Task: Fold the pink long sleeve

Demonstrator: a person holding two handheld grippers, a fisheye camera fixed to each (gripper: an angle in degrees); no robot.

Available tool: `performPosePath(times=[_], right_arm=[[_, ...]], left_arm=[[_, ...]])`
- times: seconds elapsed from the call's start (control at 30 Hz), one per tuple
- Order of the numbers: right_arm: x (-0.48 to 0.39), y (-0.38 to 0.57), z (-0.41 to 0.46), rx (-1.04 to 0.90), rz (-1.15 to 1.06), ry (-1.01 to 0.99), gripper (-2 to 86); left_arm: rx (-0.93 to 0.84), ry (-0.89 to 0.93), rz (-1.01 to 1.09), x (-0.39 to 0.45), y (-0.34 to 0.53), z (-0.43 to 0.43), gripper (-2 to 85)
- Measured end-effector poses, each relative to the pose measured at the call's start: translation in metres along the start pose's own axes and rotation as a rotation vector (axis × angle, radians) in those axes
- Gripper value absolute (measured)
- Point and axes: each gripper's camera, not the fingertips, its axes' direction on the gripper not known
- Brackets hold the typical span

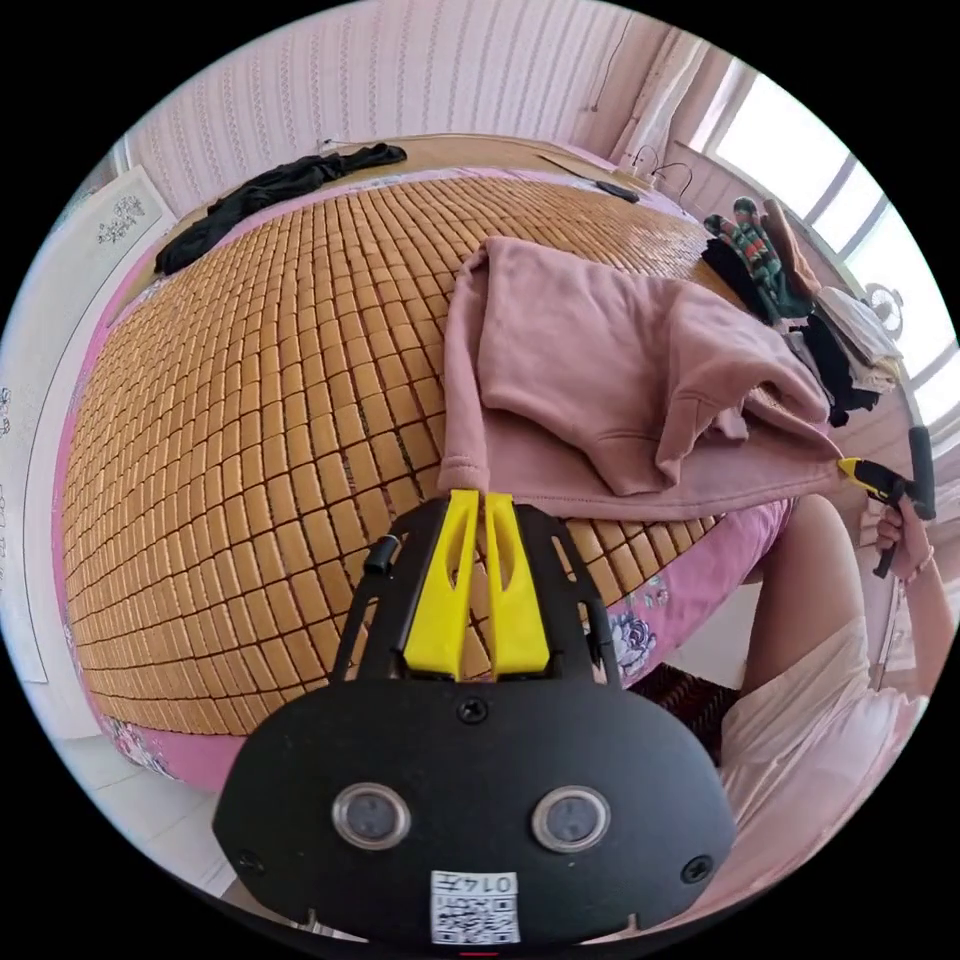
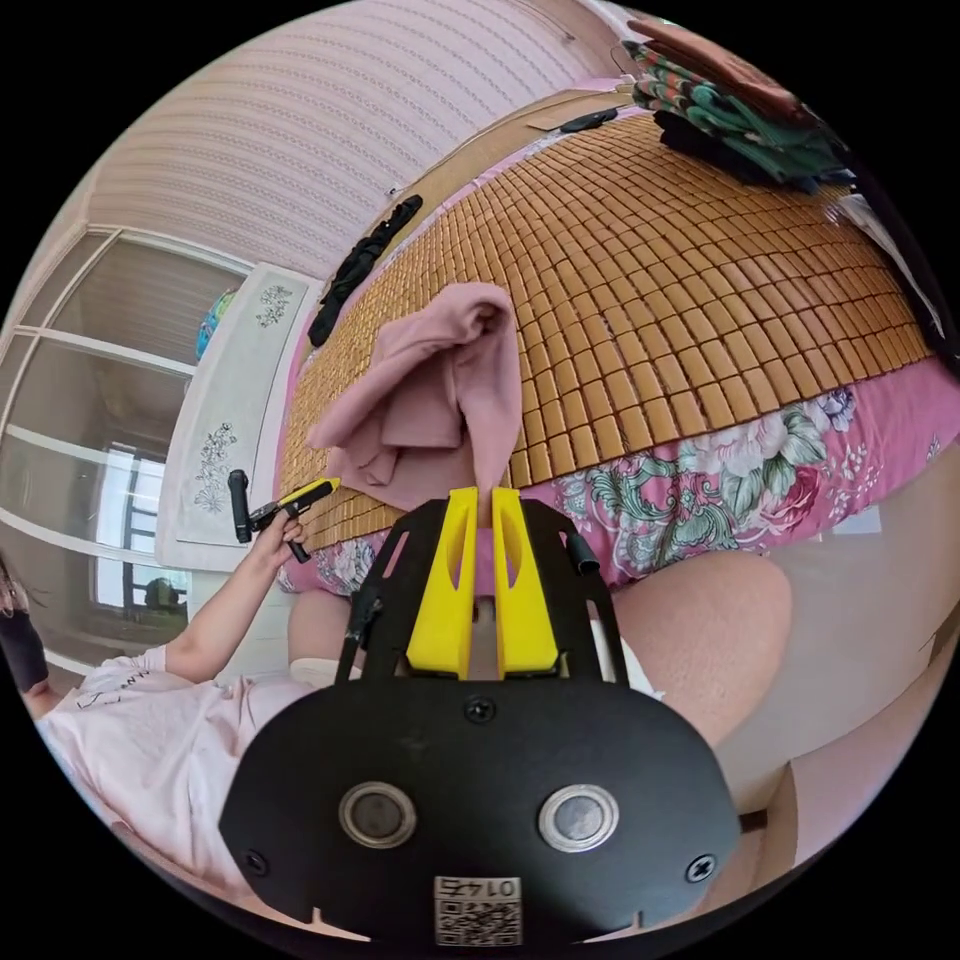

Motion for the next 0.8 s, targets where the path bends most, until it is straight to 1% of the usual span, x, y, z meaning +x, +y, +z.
performPosePath(times=[0.1, 0.17, 0.2, 0.23, 0.3, 0.37, 0.4, 0.47, 0.5, 0.57, 0.6, 0.67, 0.7, 0.73, 0.77, 0.8], right_arm=[[0.011, 0.014, -0.033, 0.053, -0.023, -0.079, 1.4], [0.018, 0.031, -0.066, 0.119, -0.052, -0.231, 1.4], [0.018, 0.035, -0.075, 0.136, -0.065, -0.273, 1.3], [0.015, 0.044, -0.094, 0.168, -0.104, -0.341, 1.3], [0.004, 0.058, -0.124, 0.215, -0.196, -0.406, 1.3], [-0.015, 0.074, -0.164, 0.26, -0.331, -0.481, 1.3], [-0.02, 0.077, -0.174, 0.273, -0.358, -0.492, 1.2], [-0.044, 0.093, -0.218, 0.343, -0.467, -0.515, 1.2], [-0.05, 0.097, -0.229, 0.363, -0.498, -0.53, 1.2], [-0.072, 0.118, -0.276, 0.489, -0.609, -0.558, 1.1], [-0.076, 0.123, -0.288, 0.52, -0.634, -0.567, 1.0], [-0.085, 0.138, -0.332, 0.614, -0.699, -0.614, 0.9], [-0.087, 0.141, -0.341, 0.633, -0.716, -0.627, 0.9], [-0.094, 0.146, -0.358, 0.648, -0.767, -0.643, 0.9], [-0.104, 0.151, -0.371, 0.67, -0.837, -0.661, 0.9], [-0.109, 0.154, -0.379, 0.694, -0.871, -0.677, 0.9]], left_arm=[[0.145, 0.054, 0.008, -0.002, 0.035, -0.055, -0.4], [0.277, 0.172, -0.004, 0.0, 0.079, -0.114, -0.6], [0.31, 0.192, -0.003, 0.001, 0.091, -0.129, -0.6], [0.388, 0.215, 0.005, 0.006, 0.116, -0.162, -0.7], [0.484, 0.215, 0.008, 0.013, 0.15, -0.209, -0.7], [0.62, 0.201, -0.027, 0.016, 0.19, -0.271, -0.8], [0.655, 0.202, -0.042, 0.016, 0.199, -0.285, -0.8], [0.786, 0.175, -0.061, 0.021, 0.228, -0.342, -1.0], [0.821, 0.164, -0.055, 0.023, 0.234, -0.356, -1.0], [0.979, 0.133, -0.014, 0.033, 0.261, -0.411, -1.0], [1.016, 0.128, -0.004, 0.035, 0.267, -0.424, -1.0], [1.151, 0.14, 0.015, 0.041, 0.288, -0.476, -1.0], [1.186, 0.159, 0.019, 0.042, 0.293, -0.488, -1.0], [1.262, 0.191, 0.048, 0.046, 0.303, -0.511, -1.0], [1.314, 0.18, 0.069, 0.053, 0.309, -0.531, -1.0], [1.322, 0.15, 0.078, 0.058, 0.31, -0.54, -1.0]])
